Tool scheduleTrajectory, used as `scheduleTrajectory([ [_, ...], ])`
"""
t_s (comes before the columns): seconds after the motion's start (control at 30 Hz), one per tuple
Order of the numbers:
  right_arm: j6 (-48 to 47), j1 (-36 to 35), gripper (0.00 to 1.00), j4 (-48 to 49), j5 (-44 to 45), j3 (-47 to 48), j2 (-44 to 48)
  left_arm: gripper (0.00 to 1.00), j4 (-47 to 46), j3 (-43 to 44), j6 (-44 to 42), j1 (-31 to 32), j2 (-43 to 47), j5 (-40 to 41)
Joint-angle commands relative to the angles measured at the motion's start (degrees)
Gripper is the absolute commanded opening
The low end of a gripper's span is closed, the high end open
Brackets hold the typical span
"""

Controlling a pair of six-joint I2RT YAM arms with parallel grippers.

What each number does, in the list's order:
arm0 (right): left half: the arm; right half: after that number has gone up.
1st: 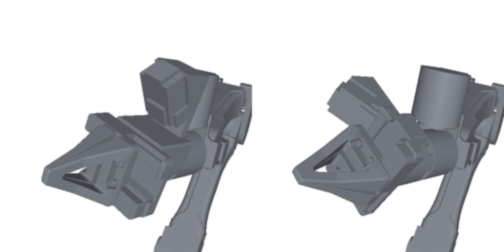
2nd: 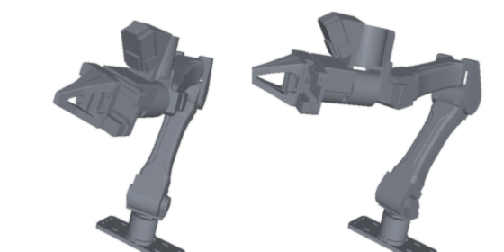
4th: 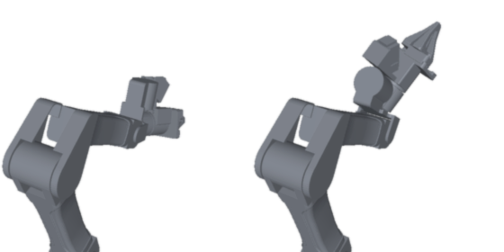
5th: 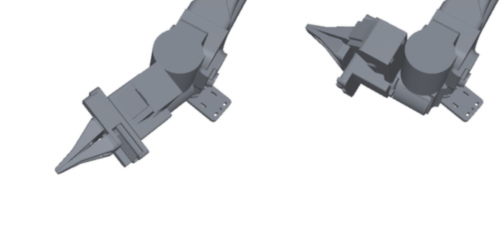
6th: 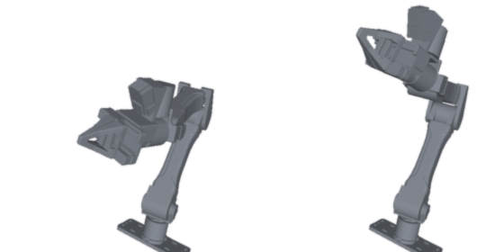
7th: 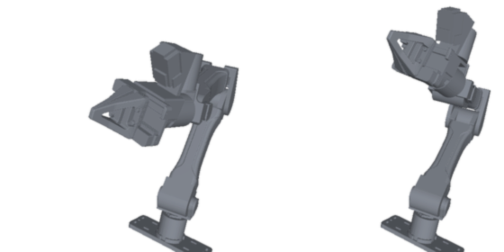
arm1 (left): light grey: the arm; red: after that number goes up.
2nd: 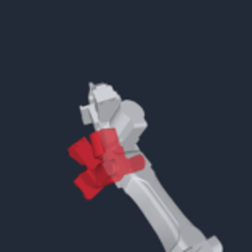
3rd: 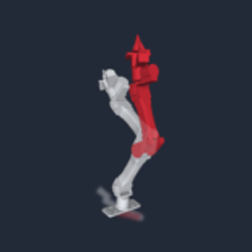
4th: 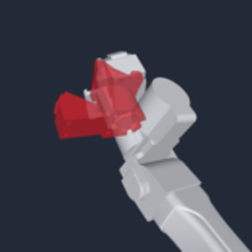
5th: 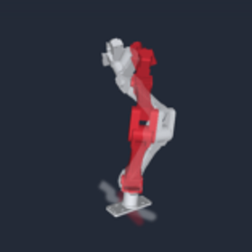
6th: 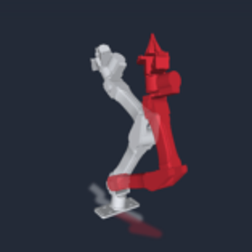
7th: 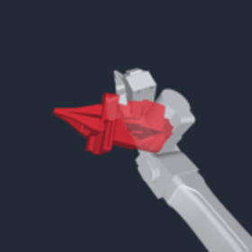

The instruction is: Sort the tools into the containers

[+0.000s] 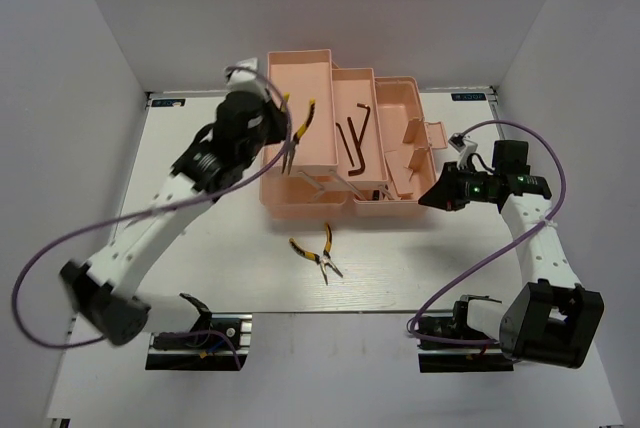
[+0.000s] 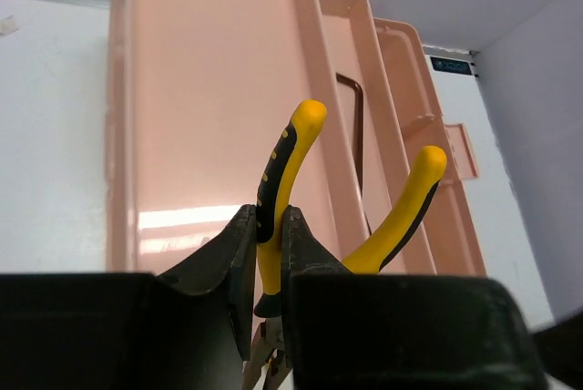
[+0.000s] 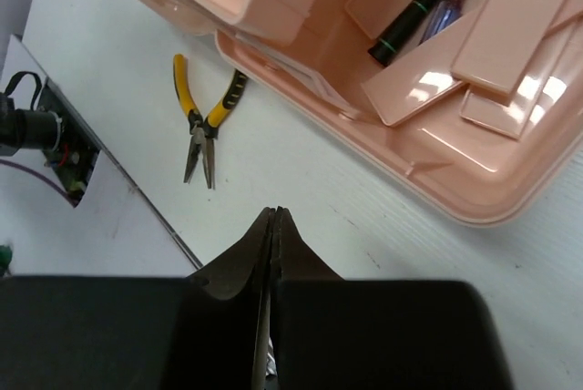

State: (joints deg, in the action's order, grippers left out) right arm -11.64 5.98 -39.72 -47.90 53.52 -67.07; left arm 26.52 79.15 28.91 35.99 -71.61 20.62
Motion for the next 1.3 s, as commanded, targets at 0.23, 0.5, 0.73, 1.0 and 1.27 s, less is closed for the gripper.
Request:
scheduleTrajectory([
  [0.23,-4.1,-0.9,0.08,-1.9,-5.5,-1.1,1.8,0.00,-4.0,24.9,-2.7,-5.3,-27.1,-1.5],
  [0.5,-2.1,-11.2,0.19,0.9,-4.1,-2.6,0.6,0.73,-2.7,24.8,-3.8,-7.0,-27.9,-3.5],
  [0.73,1.5,-31.1,0.16,8.0,14.6,-4.7,-5.1,0.91,-2.2,19.5,-8.9,-7.5,-16.5,-4.7],
  [1.0,16.3,-48.2,0.20,26.3,41.5,-12.0,-5.4,0.91,-3.5,-21.7,-8.3,-7.0,21.6,-4.0],
  [1.27,23.8,-59.5,0.45,32.7,49.9,-6.1,-16.4,0.95,7.2,-35.1,-4.6,-7.0,38.8,-0.6],
])
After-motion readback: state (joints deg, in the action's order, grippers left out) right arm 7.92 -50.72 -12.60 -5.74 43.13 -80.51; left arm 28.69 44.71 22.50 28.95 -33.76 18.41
